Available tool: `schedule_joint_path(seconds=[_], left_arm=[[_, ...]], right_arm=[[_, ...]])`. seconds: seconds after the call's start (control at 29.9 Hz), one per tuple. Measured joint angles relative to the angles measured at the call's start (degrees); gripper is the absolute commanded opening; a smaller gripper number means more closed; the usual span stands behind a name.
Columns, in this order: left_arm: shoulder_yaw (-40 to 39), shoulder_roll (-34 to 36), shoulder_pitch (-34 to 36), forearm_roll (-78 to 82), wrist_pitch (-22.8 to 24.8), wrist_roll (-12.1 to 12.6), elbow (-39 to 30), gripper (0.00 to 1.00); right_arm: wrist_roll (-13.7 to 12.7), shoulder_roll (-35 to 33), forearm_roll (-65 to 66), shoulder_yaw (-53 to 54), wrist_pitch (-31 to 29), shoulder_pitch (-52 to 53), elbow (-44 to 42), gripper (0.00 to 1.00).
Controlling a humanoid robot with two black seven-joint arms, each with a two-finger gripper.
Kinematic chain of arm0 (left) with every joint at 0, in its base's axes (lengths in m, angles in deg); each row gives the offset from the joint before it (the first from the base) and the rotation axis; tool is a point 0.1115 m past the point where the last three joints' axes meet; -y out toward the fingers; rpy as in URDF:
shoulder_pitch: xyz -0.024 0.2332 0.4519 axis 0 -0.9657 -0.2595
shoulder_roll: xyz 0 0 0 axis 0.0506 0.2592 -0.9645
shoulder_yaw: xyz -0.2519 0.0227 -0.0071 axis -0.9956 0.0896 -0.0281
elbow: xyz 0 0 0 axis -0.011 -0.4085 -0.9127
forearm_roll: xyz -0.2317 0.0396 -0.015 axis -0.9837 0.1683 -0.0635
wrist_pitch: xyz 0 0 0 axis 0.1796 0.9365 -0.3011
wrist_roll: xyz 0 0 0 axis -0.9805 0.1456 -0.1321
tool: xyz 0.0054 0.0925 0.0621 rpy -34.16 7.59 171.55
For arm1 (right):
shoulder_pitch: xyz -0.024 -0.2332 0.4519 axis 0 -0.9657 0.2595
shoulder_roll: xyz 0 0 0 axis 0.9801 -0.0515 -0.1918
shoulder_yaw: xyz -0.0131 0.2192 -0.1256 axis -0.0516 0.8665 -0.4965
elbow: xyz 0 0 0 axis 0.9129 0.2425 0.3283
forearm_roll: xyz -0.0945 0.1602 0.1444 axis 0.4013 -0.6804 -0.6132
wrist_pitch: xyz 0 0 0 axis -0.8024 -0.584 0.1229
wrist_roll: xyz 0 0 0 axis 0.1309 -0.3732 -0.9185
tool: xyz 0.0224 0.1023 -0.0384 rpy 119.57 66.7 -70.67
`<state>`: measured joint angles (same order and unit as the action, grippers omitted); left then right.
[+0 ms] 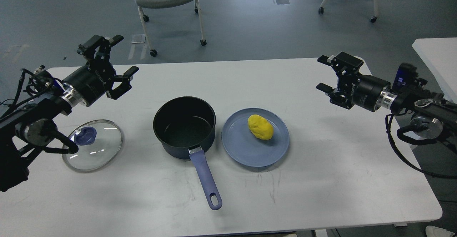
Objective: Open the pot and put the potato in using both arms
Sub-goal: 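Reach the right gripper down to the yellow potato on the plate, then grasp the yellow potato with the right gripper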
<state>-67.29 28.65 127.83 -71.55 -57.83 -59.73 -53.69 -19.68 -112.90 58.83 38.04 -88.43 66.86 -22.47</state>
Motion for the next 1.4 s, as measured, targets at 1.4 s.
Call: schedule_joint_path(seconds=[1.4], left_arm=[[-4.3,-1.5,-1.7,0.3,0.0,-0.1,0.4,0.98]], right_arm=[[0.0,33.1,29.9,-51.1,6.4,29.9,-5.8,1.00]])
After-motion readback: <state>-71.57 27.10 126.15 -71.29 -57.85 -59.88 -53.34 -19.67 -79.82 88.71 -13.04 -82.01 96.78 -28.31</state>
